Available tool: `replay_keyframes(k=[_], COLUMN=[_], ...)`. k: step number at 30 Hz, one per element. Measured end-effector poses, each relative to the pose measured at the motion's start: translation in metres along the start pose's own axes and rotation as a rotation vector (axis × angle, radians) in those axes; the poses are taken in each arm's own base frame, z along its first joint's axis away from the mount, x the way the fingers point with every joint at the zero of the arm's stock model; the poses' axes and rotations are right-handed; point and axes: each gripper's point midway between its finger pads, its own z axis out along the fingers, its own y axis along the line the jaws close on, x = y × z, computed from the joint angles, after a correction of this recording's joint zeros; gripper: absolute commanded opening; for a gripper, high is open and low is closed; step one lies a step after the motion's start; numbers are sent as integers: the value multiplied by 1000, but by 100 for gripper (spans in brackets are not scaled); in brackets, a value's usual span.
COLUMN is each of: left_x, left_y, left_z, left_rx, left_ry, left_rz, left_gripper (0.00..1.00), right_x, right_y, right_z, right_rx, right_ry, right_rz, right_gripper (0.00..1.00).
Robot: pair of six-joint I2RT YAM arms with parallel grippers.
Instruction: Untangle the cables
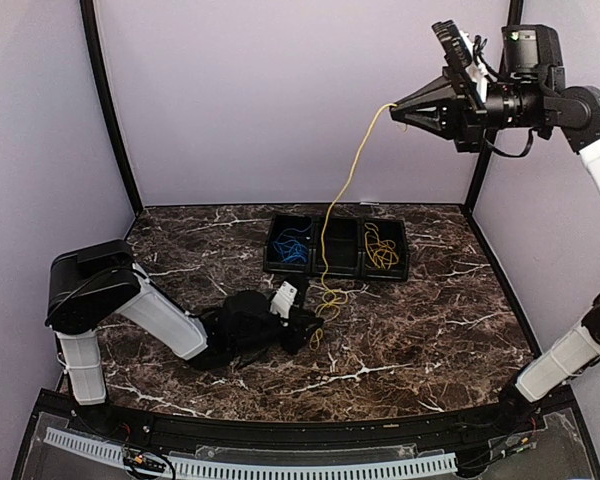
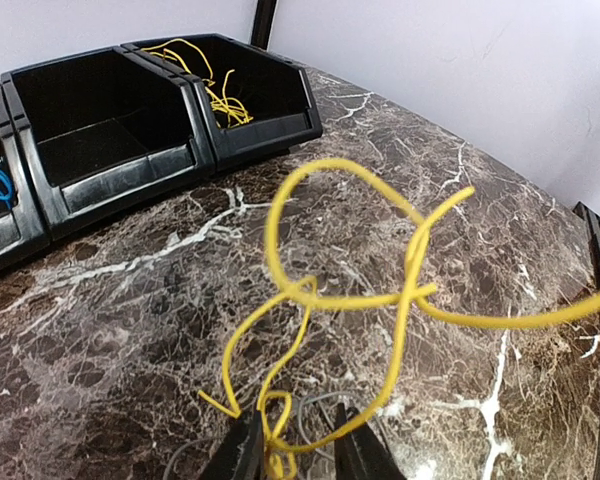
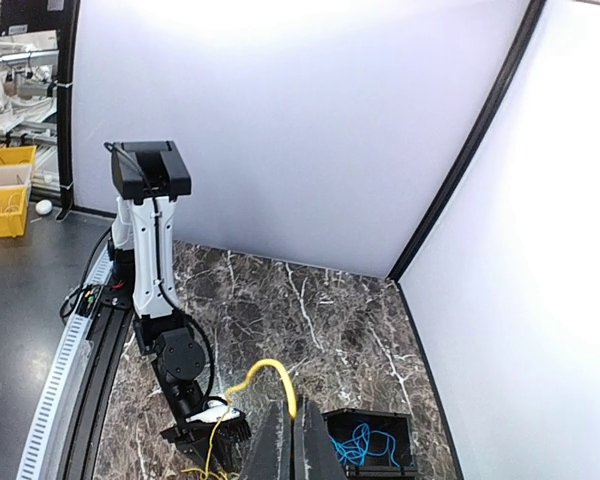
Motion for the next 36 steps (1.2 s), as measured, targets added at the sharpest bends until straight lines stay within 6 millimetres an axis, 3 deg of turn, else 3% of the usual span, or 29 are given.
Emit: replay_keyframes(k=[7,13,19,21,23,25,29,32,36], left_x=[6,-4,-3,-8,-26,-53,-132,-178,-191], left_y=[9,12,20,22,20,13,-8,-15,-10], left_z=[-14,-24,-45,-63,-82,-97,-137,-168,-193], left_rx=[-43,-72,-119,-131,-126,-106,-46,-39,-72], left_ry=[17,21,76,72,36,-20,-185,-298,-332], left_rz=[-20,-21,-3,0,4,8,27,48,73], left_gripper=[20,5,1,1,1,1,0,0,0], right_x=[-25,-41,-28,-7,26,64,166,246,332], right_y=[-17,-32,-64,-77,-86,-93,-84,-59,-4], right_z=[-37,-63,-80,-86,-89,-86,-66,-53,-52], right_rx=[95,188,358,425,475,499,456,401,336], right_ry=[-53,-79,-24,21,84,133,281,408,571], right_rz=[-27,-59,-52,-22,39,95,278,395,482], right_gripper=[0,0,0,0,0,0,0,0,1])
